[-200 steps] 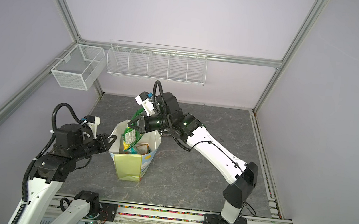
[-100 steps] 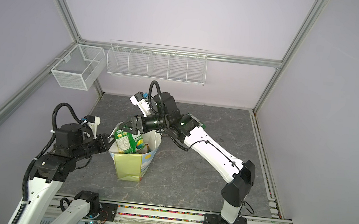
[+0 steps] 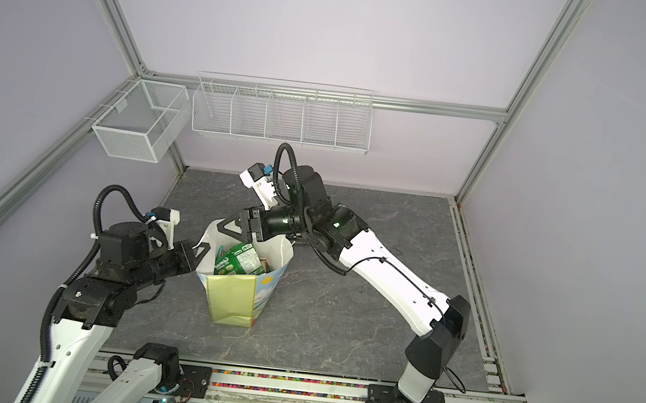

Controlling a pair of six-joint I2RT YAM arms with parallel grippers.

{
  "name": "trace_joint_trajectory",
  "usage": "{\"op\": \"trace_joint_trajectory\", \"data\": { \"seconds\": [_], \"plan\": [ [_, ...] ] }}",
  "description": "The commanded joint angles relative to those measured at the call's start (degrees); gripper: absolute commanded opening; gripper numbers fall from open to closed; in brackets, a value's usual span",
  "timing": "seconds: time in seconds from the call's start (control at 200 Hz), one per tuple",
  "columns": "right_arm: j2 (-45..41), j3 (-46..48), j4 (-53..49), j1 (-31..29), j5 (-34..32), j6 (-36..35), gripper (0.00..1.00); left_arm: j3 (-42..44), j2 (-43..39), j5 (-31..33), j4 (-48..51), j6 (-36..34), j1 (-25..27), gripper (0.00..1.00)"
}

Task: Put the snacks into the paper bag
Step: 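Lower the green packet into the paper bag with the right gripper, then open the right gripper to release the green packet inside the bag, then withdraw the right gripper from the bag toward the remaining green Fox's packet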

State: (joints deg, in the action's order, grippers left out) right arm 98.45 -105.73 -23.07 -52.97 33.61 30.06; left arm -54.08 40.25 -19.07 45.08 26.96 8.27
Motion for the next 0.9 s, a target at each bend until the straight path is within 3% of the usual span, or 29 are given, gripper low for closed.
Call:
{"op": "trace_joint_trajectory", "data": {
  "seconds": [0.0,0.355,0.895],
  "plan": [
    [-1.64,0.6,-1.35,-0.02,-1.38,-1.41,0.7,-0.43,-0.87,0.44,-1.18,-0.13,-0.19,0.0],
    [-5.44,2.99,-3.3,1.42,-3.79,-2.86,0.78,-0.41,0.26,0.44,-2.1,-0.24,-0.19,0.0],
    [-16.19,18.21,-0.18,12.23,-7.88,0.87,0.84,-0.59,1.5,1.03,-3.55,0.72,-0.19,0.0]
  ]
}}
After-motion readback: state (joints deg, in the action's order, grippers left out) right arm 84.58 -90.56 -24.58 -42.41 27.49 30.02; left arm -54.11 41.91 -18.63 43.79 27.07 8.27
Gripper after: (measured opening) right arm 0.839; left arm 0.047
